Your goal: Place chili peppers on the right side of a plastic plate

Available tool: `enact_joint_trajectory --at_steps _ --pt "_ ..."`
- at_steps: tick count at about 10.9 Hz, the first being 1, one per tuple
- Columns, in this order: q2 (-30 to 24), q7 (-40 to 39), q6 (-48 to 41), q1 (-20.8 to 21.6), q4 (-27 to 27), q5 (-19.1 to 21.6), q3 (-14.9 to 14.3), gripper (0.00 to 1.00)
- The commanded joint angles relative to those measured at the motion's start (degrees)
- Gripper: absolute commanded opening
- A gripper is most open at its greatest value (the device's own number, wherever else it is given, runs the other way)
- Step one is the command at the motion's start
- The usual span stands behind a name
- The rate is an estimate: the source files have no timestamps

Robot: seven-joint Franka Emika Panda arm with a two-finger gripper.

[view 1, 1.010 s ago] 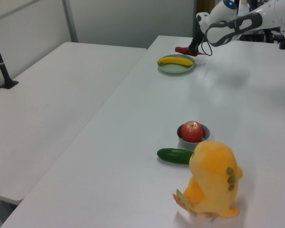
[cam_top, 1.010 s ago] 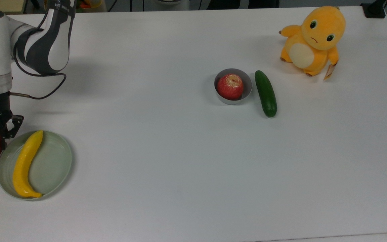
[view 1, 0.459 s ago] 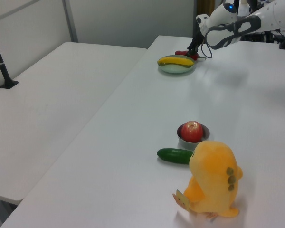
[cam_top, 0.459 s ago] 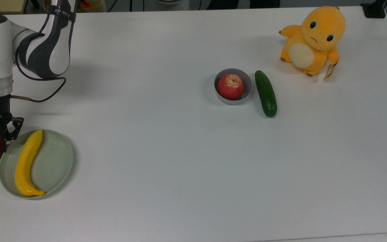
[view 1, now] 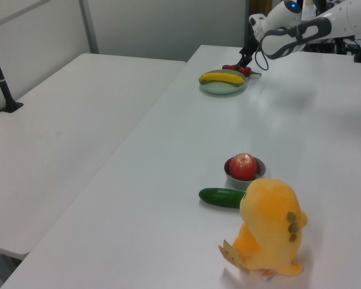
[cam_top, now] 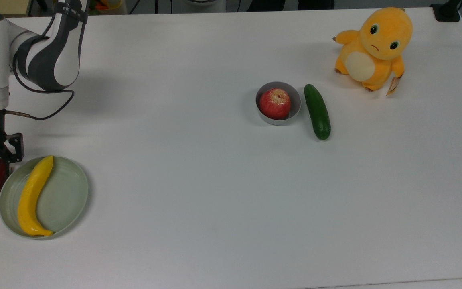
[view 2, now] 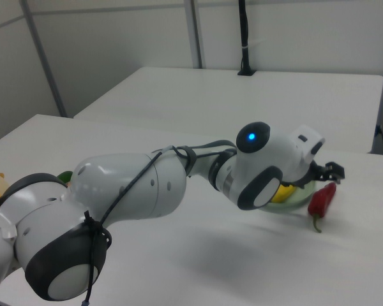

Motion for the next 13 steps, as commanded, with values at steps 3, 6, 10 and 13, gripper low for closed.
enact_joint_trajectory --at_steps 3,6,10,13 --pt "-12.55 6.31 -0.07 0.05 -6.78 1.73 0.6 1.0" --pt "-23.53 15.61 -3.99 0.57 -13.99 3.06 0.68 1.0" --pt "-34.53 28.46 -27.42 3.2 -14.1 3.41 1.12 1.0" --pt "-40.87 33.57 -44.23 6.19 -14.19 3.58 1.12 1.0"
